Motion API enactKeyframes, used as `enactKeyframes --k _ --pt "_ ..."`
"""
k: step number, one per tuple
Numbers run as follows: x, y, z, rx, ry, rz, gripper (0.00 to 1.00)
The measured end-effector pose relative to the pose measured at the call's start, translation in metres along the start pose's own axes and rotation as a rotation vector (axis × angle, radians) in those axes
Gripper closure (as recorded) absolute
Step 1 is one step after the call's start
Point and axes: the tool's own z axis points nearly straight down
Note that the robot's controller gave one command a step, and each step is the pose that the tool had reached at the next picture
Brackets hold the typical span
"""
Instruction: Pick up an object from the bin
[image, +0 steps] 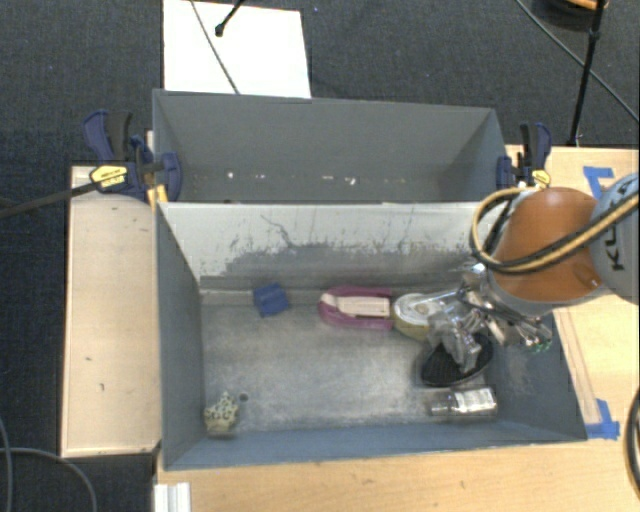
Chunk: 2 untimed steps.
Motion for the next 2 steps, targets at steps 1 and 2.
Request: enactKeyframes --k 1,2 --pt "0.0052 0.0021 0.0061 -0.007 0.014 -0.002 0.0" --pt "0.0055 0.0017 0.0046 -0.008 0.018 -0.004 1.0"
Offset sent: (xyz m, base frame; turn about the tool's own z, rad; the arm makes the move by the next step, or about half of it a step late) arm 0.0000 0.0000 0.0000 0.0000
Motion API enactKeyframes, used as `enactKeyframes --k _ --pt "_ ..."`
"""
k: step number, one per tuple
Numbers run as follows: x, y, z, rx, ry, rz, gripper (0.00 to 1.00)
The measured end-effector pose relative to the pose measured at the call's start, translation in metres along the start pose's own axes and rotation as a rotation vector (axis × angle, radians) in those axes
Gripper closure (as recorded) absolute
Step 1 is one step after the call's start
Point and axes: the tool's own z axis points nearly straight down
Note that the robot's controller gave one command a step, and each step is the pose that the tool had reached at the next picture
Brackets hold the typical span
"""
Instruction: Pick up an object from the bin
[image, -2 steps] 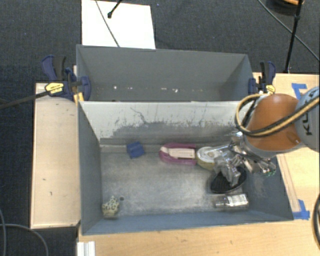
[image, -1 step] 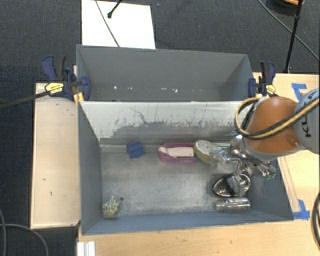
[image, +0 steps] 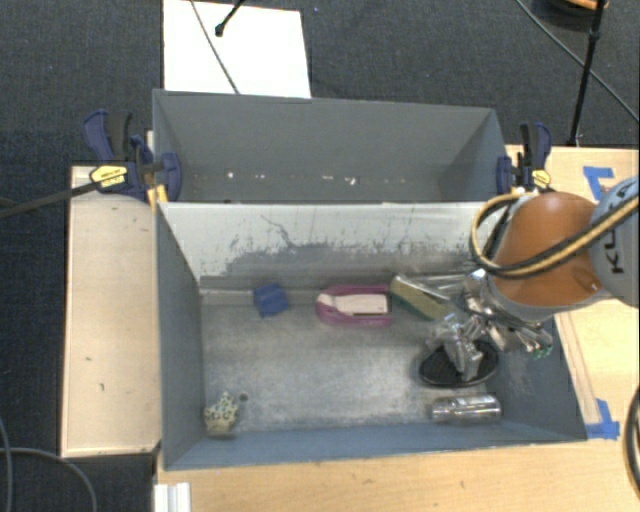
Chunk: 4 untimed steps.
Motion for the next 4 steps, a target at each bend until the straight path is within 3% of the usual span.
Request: enactKeyframes --k 1,2,3,4 --pt "0.042 0.037 -0.086 0.002 -0.004 -0.308 1.0" --pt "0.046 0.033 -0.119 -0.003 0.004 -0.427 1.0" --pt "0.046 0.034 -0.118 -0.006 0.006 -0.425 0.0" --pt "0.033 -0.013 -0.012 -0.006 0.004 -0.416 0.0"
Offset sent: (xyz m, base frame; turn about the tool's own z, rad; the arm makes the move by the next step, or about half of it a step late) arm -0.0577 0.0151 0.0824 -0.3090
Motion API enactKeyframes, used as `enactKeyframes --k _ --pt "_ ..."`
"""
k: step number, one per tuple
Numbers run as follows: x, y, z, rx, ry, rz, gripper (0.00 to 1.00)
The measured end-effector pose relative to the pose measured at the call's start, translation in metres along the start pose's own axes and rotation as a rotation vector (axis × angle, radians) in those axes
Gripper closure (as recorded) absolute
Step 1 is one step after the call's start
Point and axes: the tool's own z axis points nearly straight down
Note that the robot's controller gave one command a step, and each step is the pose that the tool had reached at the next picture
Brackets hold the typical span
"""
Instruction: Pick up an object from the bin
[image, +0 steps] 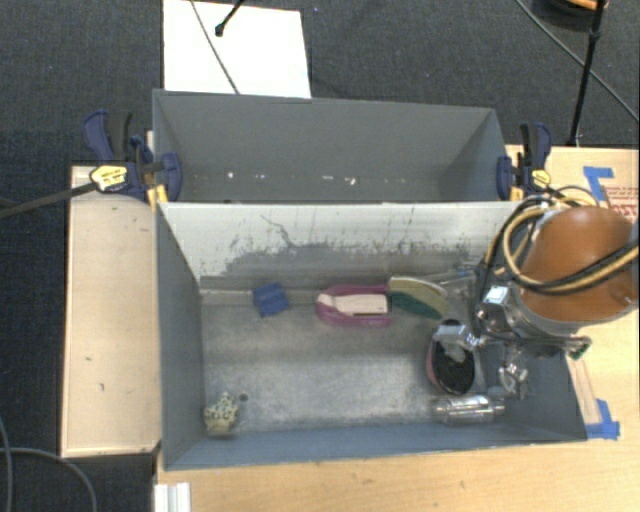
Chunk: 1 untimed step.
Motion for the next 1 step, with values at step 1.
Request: enactKeyframes --k 1 --pt "-0.0426 -0.0294 0.0159 0.001 -0.003 -0.32 0.0"
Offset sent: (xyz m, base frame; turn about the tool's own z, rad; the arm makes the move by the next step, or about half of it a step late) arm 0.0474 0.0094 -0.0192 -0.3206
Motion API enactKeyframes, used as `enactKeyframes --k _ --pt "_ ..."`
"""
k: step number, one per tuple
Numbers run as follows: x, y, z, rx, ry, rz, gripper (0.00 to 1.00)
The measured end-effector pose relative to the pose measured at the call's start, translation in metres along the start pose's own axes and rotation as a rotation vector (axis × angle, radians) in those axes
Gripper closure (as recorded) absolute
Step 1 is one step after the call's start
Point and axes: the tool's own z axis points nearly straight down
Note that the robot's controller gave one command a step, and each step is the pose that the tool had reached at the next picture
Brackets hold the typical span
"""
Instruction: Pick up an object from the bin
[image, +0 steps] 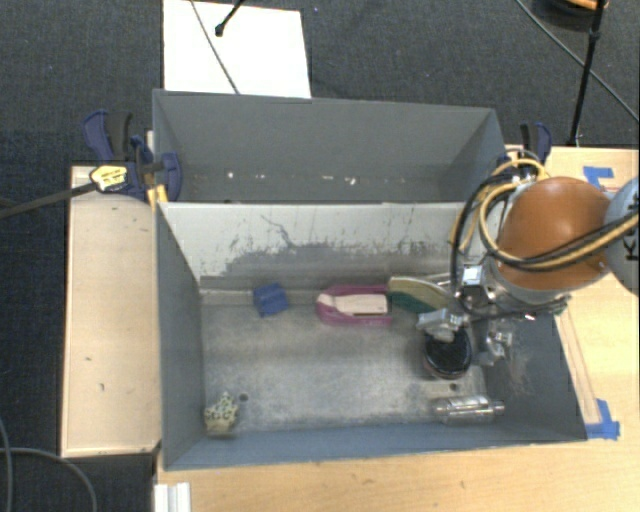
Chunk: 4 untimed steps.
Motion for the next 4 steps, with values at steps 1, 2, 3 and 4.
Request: enactKeyframes --k 1,2,3,4 --pt "-0.03 -0.01 0.001 0.0 0.0 -0.389 0.0" --pt "-0.043 -0.001 0.0 0.0 0.003 -0.616 0.0" --pt "-0.041 0.001 0.003 -0.009 0.005 -0.609 1.0" --pt "-0.036 0.056 0.002 0.003 0.001 -0.84 1.0"
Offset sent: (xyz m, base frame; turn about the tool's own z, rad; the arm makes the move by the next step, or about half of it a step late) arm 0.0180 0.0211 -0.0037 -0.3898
